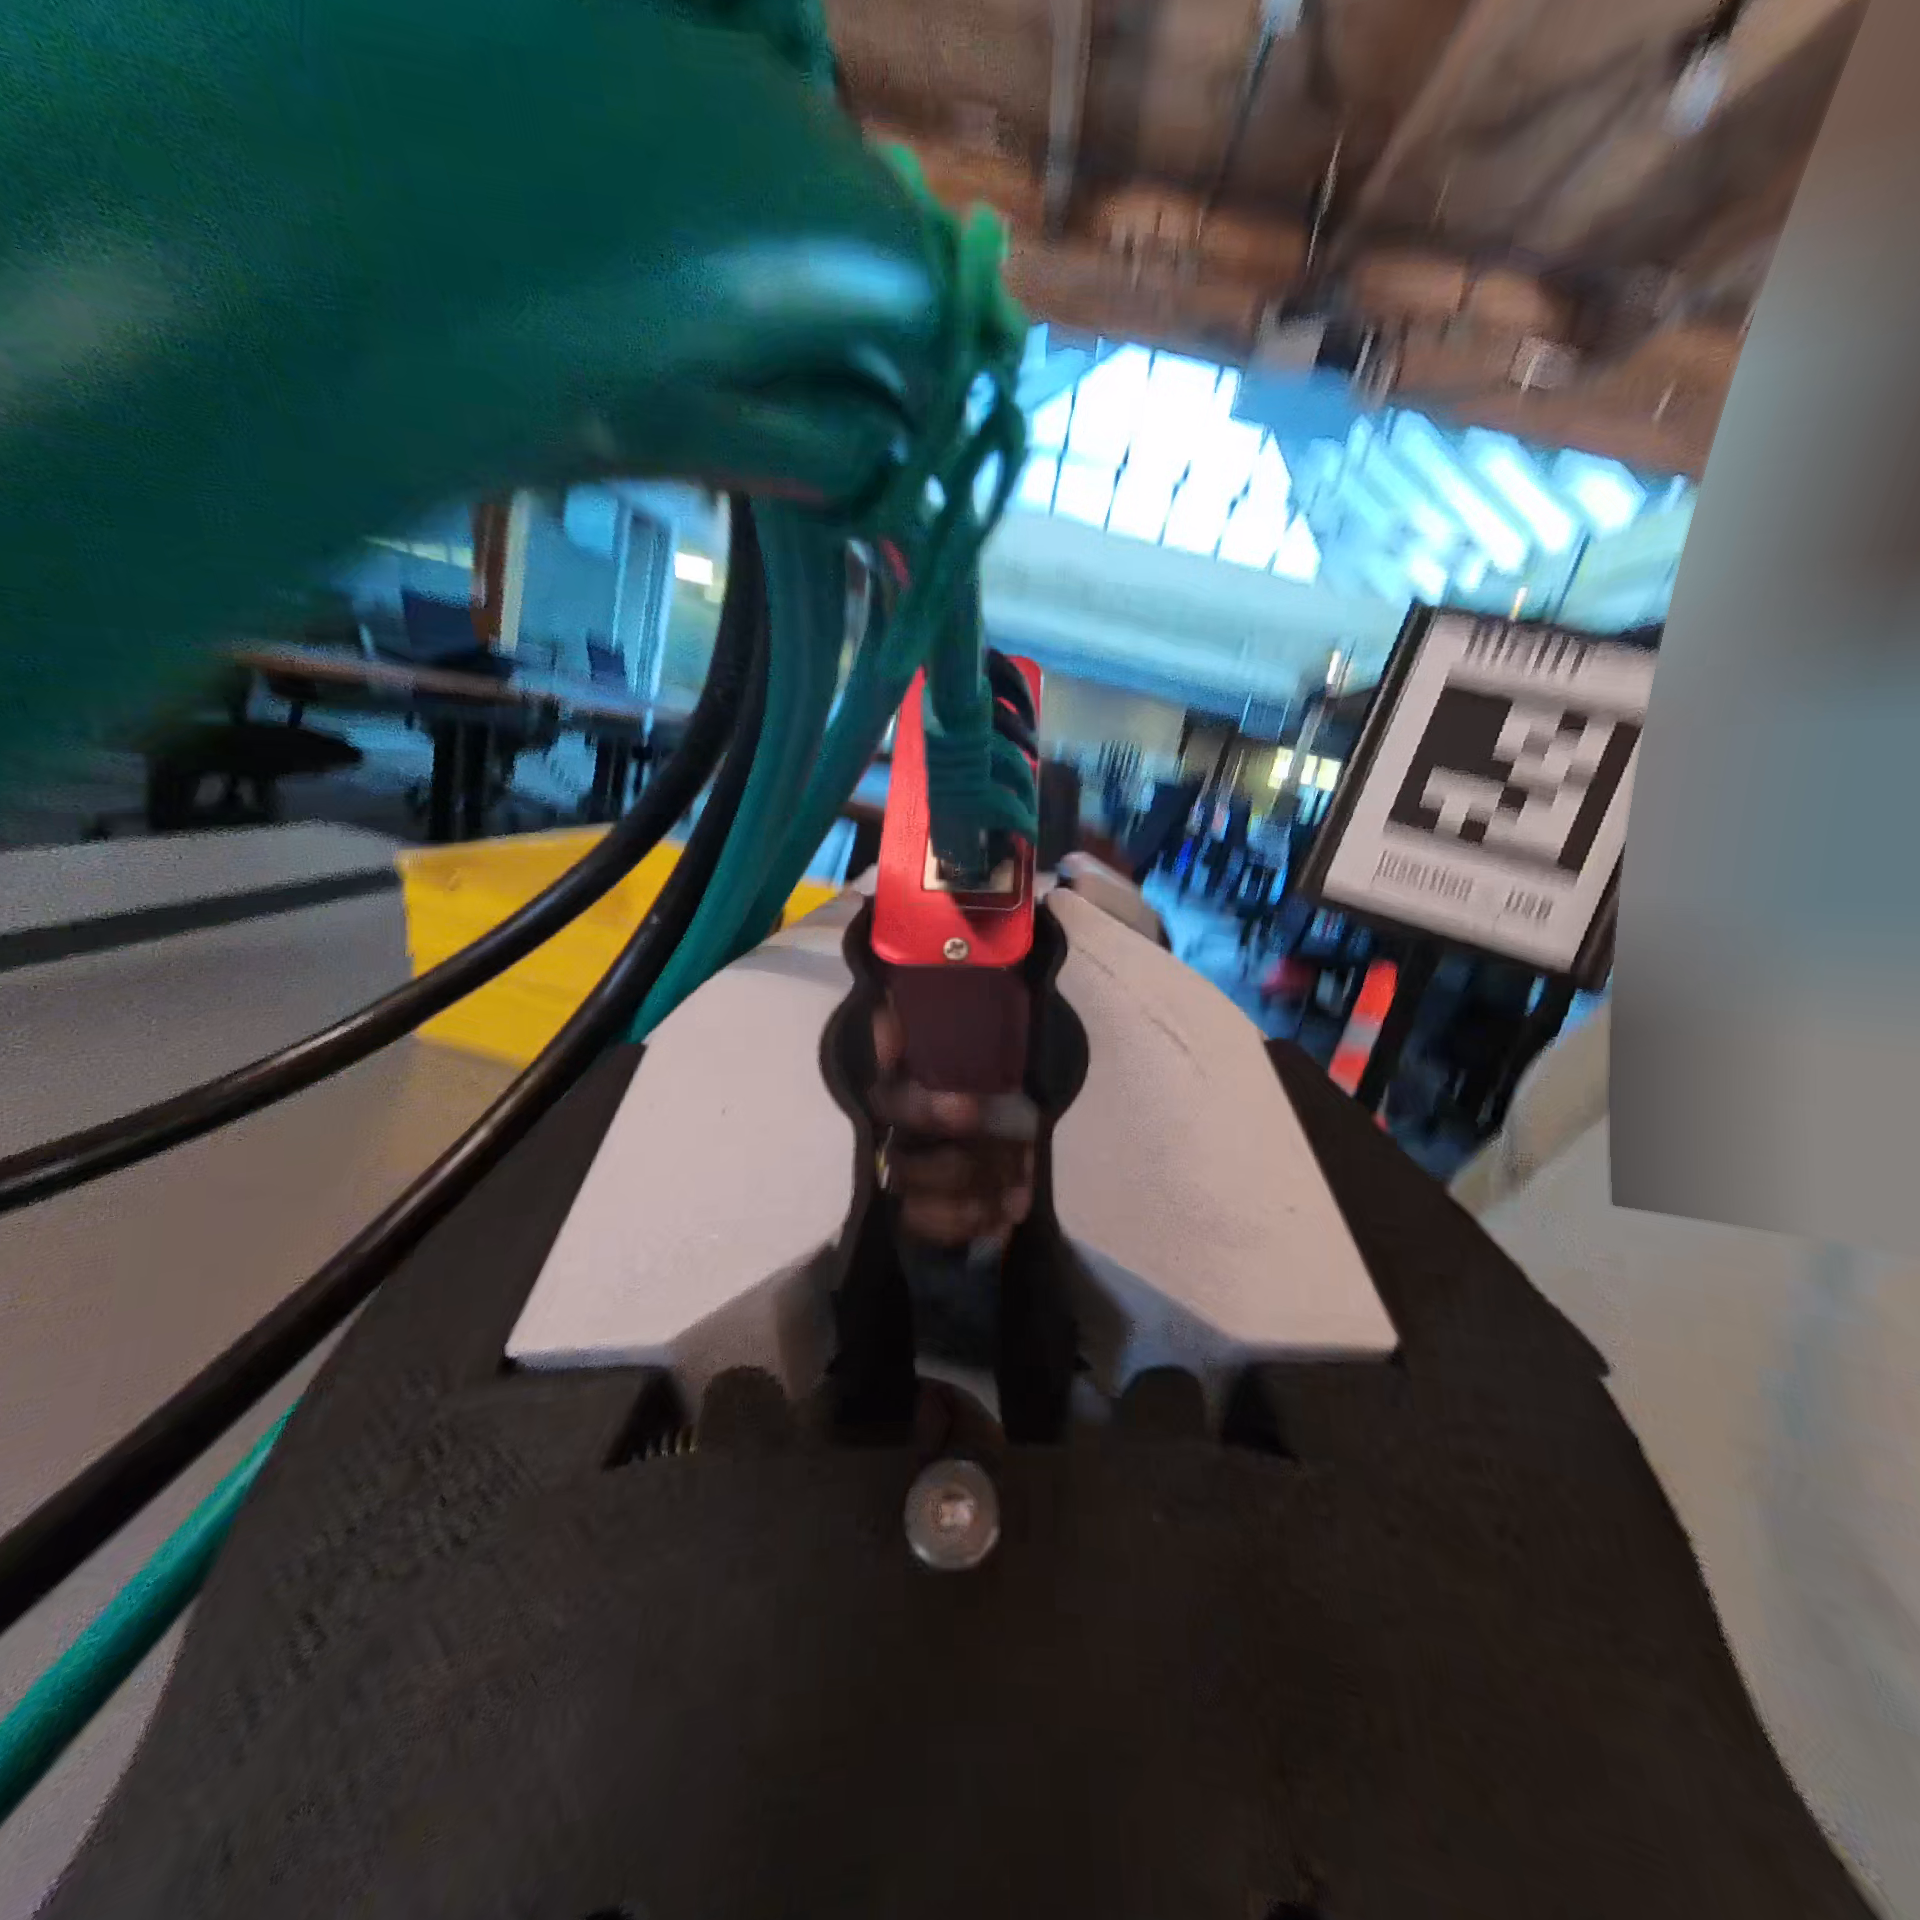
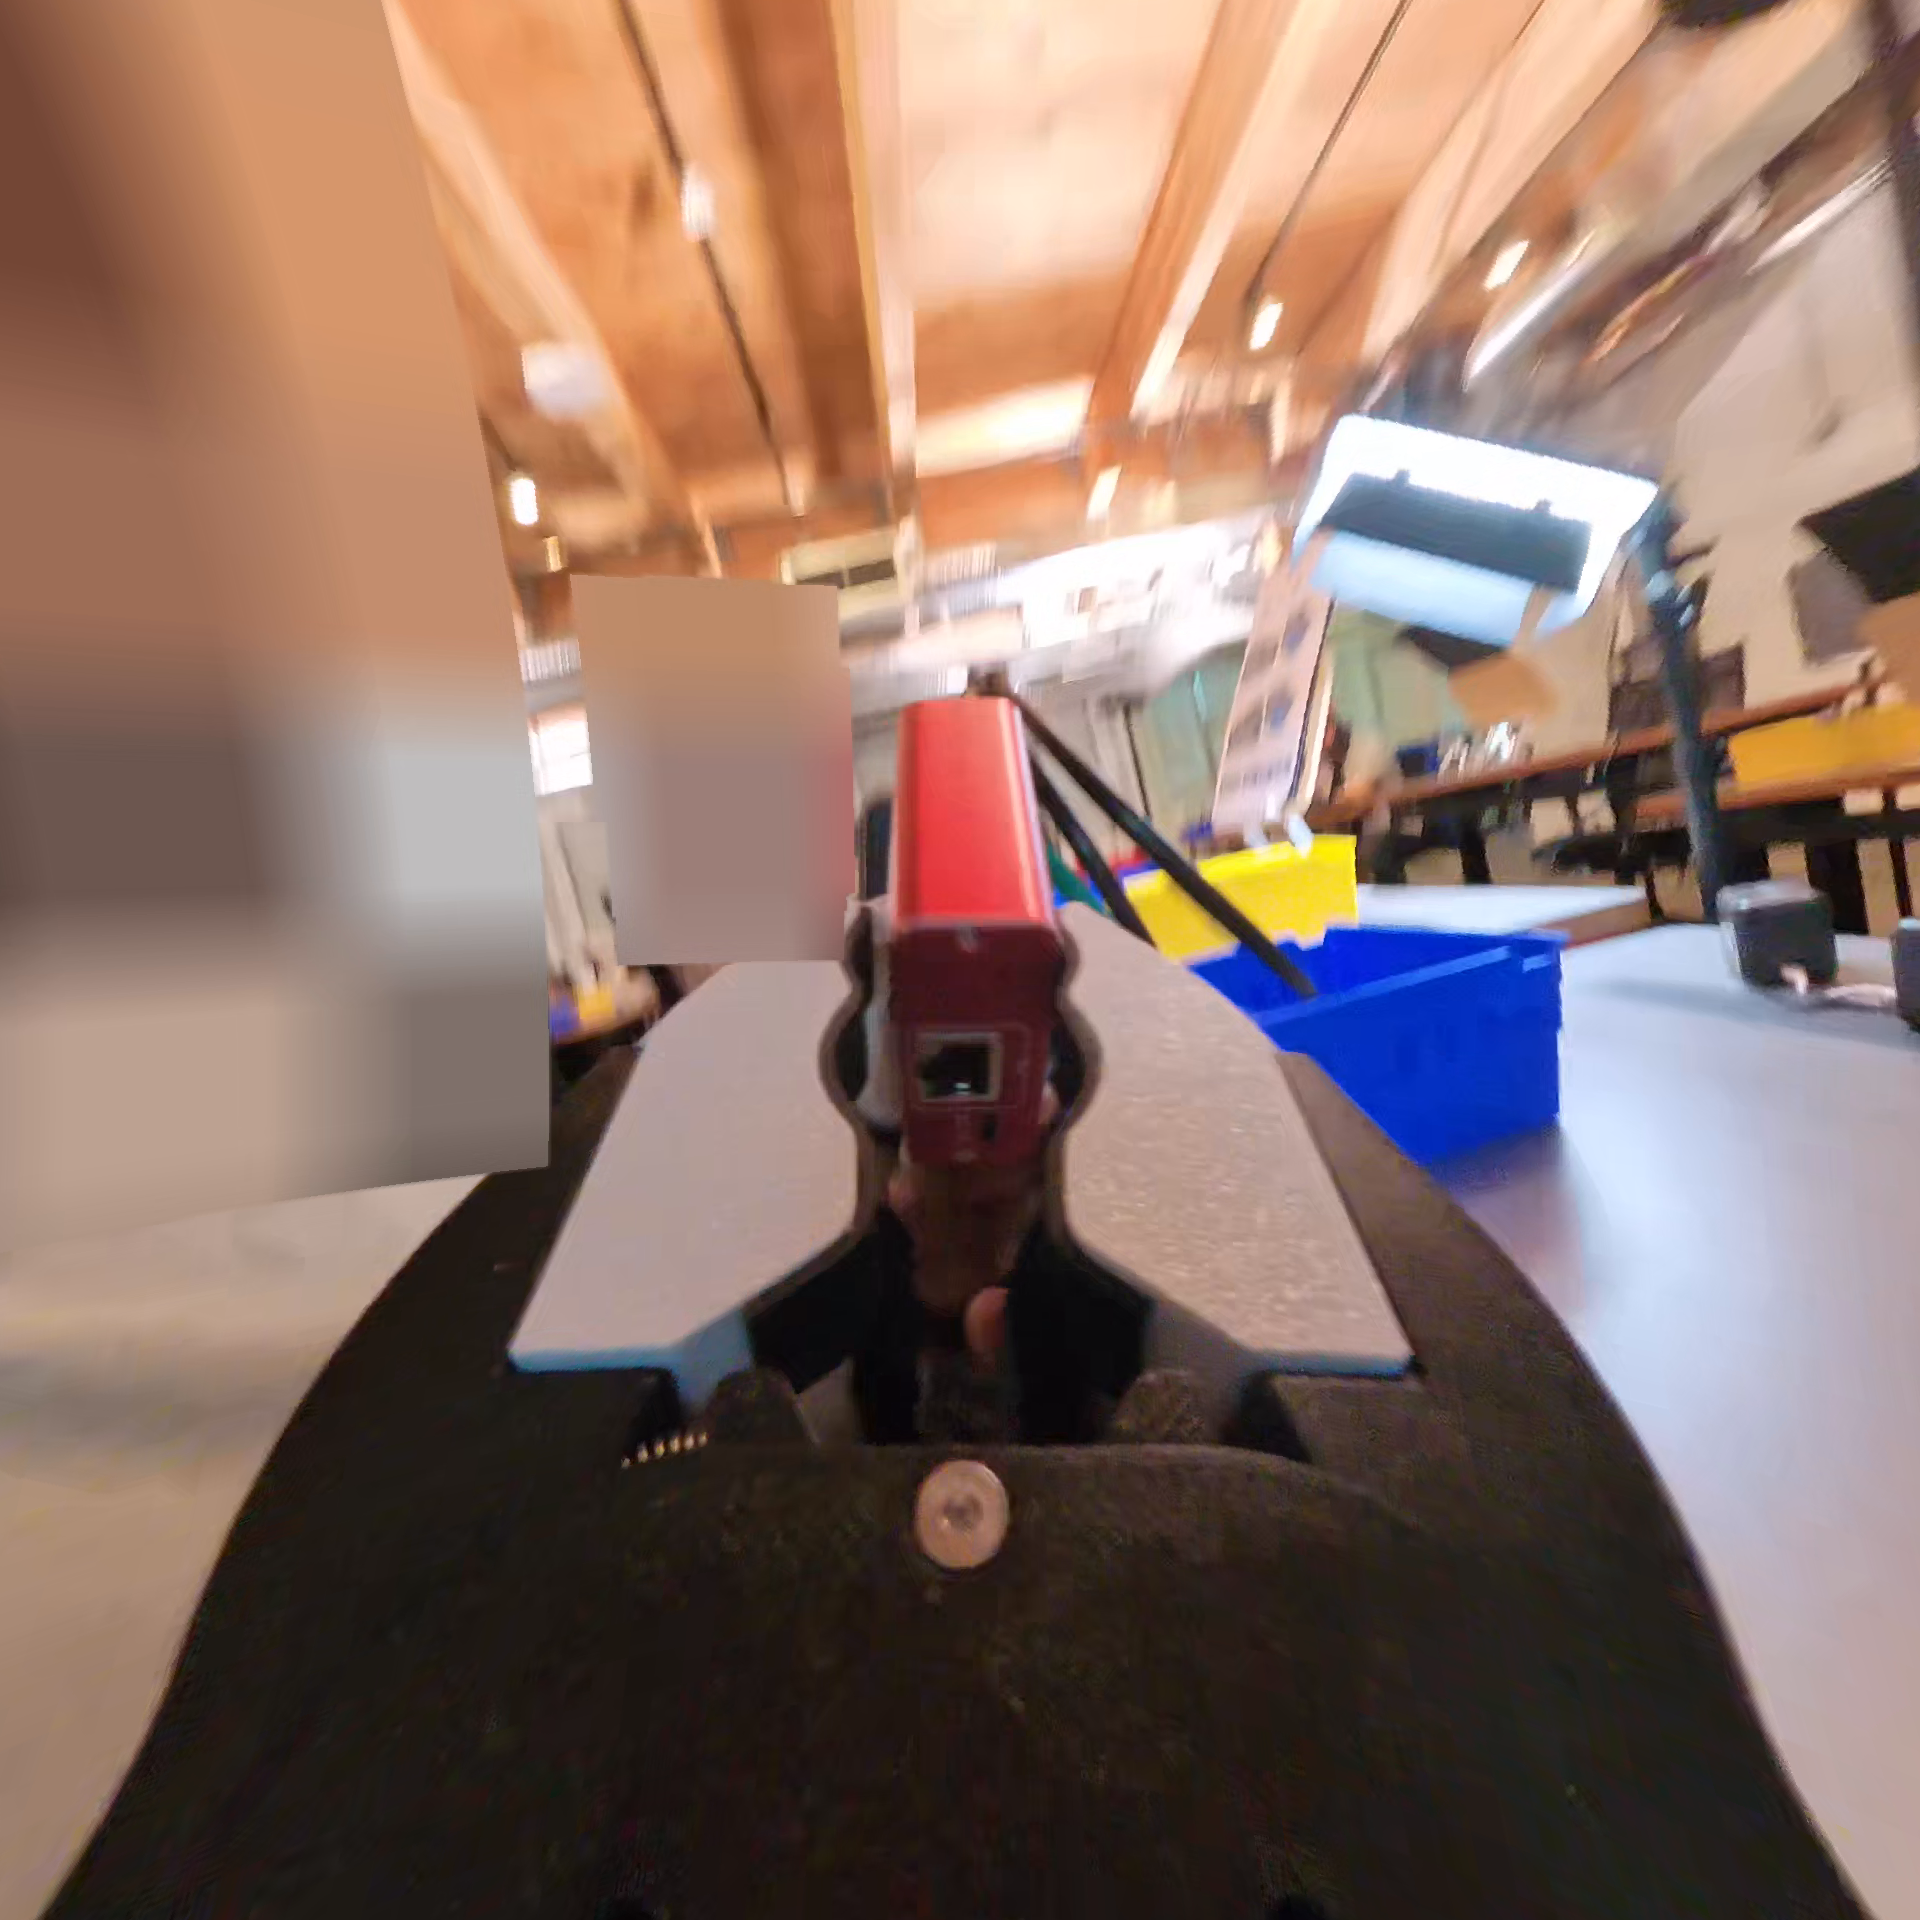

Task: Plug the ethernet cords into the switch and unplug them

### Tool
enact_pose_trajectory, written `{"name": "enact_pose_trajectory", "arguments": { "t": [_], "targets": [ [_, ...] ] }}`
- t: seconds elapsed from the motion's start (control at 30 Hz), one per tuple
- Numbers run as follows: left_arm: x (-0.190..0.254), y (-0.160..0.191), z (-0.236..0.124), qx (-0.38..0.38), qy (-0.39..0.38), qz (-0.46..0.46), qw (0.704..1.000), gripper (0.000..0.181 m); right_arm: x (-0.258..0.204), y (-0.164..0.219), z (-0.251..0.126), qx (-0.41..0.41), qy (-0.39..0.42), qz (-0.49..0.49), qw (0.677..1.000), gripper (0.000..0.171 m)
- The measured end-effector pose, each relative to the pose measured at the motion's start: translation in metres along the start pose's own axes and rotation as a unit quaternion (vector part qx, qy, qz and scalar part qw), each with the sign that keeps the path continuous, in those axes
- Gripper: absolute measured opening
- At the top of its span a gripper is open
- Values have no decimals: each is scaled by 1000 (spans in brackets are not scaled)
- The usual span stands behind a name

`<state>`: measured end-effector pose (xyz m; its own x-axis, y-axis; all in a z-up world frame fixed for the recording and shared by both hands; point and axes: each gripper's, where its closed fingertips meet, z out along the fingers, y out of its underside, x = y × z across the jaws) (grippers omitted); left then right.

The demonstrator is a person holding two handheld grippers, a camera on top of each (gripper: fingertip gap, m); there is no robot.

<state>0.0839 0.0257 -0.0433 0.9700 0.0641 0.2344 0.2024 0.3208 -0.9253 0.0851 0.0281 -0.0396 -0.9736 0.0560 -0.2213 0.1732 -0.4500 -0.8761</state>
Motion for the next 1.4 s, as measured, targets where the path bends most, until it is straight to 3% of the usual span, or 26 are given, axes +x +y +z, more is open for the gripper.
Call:
{"name": "enact_pose_trajectory", "arguments": {
  "t": [0.03, 0.1, 0.13, 0.23, 0.37, 0.47, 0.57, 0.7, 0.87, 0.93, 1.0, 1.1, 1.23, 1.4],
  "targets": [
    [-1, 9, -6, -57, 0, 19, 998, 27, 2, 7, -3, -40, 8, -30, 999, 47],
    [-5, 33, -22, -179, -7, 51, 983, 27, 8, 22, -9, -116, 40, -115, 986, 72],
    [-10, 44, -29, -222, -23, 71, 972, 27, 9, 31, -10, -155, 46, -153, 975, 72],
    [-19, 65, -42, -304, -42, 121, 944, 27, 7, 65, -11, -257, 29, -193, 947, 55],
    [-12, 76, -46, -344, -19, 130, 930, 27, 9, 89, -11, -310, 12, -207, 928, 40],
    [-17, 66, -46, -323, -43, 157, 932, 31, 8, 71, -7, -229, 7, -188, 955, 27],
    [-7, 39, -34, -218, -22, 140, 965, 40, 8, 35, -7, -77, -1, -100, 992, 26],
    [-13, 46, -22, -197, -25, 111, 974, 47, 17, 23, -13, -14, 10, -54, 998, 26],
    [-4, 60, 5, -157, 8, 6, 988, 59, 11, -6, -16, 124, -18, 21, 992, 26],
    [2, 56, 17, -113, 20, -7, 993, 53, 9, -12, -17, 168, -34, 43, 984, 25],
    [-1, 49, 21, -82, 4, 9, 997, 29, 9, -12, -17, 182, -40, 53, 981, 25],
    [-2, 52, 13, -121, 1, 20, 992, 27, 5, -2, -14, 134, -54, 38, 989, 26],
    [-2, 66, -13, -236, 7, 52, 970, 27, 1, 26, -14, -16, -67, -1, 998, 30],
    [0, 85, -33, -326, 16, 78, 942, 27, -8, 44, -8, -93, -65, -62, 992, 38]
  ]
}}
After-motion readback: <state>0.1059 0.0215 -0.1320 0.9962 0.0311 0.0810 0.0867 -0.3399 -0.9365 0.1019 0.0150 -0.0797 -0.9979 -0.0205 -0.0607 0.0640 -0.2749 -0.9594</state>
